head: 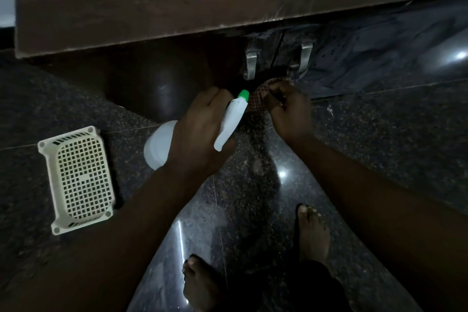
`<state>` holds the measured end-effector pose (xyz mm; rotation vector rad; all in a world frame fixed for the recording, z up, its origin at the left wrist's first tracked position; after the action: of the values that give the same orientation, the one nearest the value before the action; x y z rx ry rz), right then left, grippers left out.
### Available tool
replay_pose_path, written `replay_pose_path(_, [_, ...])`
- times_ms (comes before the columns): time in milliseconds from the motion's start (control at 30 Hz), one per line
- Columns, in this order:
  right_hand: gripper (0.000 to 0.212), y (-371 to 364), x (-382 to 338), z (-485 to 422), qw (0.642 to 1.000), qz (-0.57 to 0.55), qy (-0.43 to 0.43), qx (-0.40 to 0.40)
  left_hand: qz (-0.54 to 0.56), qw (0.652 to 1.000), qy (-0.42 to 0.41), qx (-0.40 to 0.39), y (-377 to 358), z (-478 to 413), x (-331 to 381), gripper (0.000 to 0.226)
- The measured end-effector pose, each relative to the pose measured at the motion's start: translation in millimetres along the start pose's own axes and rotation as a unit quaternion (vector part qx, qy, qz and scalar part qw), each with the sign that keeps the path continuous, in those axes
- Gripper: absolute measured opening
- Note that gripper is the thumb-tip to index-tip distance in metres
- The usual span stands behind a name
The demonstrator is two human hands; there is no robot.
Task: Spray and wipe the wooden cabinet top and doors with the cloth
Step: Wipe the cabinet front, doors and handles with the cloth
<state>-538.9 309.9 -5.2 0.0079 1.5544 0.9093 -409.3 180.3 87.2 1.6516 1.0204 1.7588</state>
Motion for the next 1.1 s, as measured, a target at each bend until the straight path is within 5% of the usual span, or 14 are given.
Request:
replay_pose_path(300, [0.020,3,-5,2,1.000,-0.006,-0.001,0.017,-0.006,1.000,0.017,0.008,1,0,24,0.022])
replay_pose_path(600, [0.018,20,-58,20,0.985,-0.115,0.011,0.125,-0.007,0.999,0.044,-0.013,6,10,21,0.031])
replay_pose_path(833, [0.012,40,-107,21,0.971,-0.106,0.124,0.173,-0.007,0.999,0.043,-0.011,15,10,17,0.020])
replay_pose_path(1100, [0.017,20,-70,22,0.988,-0.073,0.064,0.122,-0.003,0.999,0.035,0.000,21,11,13,0.023])
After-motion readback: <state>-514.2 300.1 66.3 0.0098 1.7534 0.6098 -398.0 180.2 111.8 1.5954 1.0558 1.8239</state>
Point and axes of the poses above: each hand's wrist, its own z-axis away from the middle knuckle, its own y-axis out of the back of the hand, x = y × z, the point moved 4 cm from there along -z, towards the middle knuckle, and after that the axes turned 8 degrees about -x, right-handed, at the moved point
